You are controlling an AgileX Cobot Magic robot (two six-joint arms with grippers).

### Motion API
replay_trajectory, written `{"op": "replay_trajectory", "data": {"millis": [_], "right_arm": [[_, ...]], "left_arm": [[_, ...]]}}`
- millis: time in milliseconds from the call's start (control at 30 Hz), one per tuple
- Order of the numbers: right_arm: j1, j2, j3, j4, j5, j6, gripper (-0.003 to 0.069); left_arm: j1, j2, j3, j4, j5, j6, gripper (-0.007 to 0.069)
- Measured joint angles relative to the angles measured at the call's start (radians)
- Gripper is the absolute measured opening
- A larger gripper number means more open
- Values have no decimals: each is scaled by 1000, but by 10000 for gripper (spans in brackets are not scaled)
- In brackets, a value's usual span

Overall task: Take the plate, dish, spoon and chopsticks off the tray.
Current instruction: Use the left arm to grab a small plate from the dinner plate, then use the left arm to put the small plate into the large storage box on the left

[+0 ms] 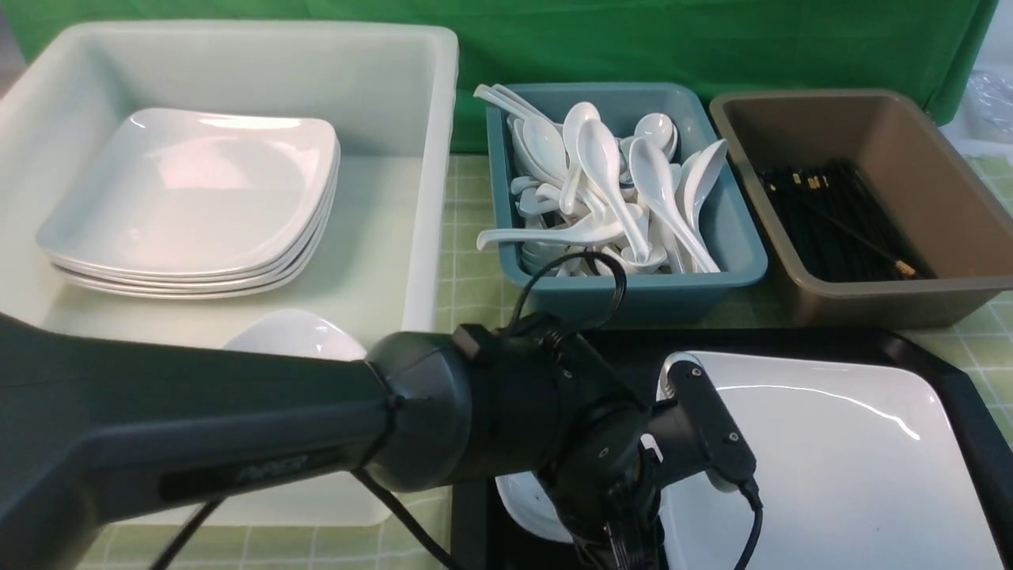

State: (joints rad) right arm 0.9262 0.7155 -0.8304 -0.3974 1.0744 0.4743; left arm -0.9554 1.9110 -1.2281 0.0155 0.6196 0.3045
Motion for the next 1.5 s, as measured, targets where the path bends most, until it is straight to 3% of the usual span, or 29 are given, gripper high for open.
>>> {"op": "replay_trajectory", "data": {"millis": [167,367,467,500,633,800,1100,1300,1333,1500], "right_arm": [[0,0,0,0,-14,-3,235],[0,0,0,2,-49,-4,235],[0,2,0,5,-89,-4,235],[0,9,0,8,-117,-4,235],[0,32,1,15,-152,-4,235],[0,59,2,54,-179,-4,235],[0,69,5,104,-179,-26,235],[0,70,5,157,-174,-30,238],[0,83,5,190,-159,-50,251],[0,207,-34,213,-70,-89,300]], "left_arm": [[-4,-156,2,-16,76,-40,33],[-25,-430,7,12,82,-81,23],[5,-577,7,128,131,-158,23],[57,-630,9,203,199,-187,23],[252,-669,87,260,285,-172,23],[452,-601,257,253,159,-148,23],[507,-432,276,249,89,-159,41],[507,-368,276,244,72,-176,203],[507,-372,269,219,83,-188,320],[507,-481,202,106,147,-184,580]]}}
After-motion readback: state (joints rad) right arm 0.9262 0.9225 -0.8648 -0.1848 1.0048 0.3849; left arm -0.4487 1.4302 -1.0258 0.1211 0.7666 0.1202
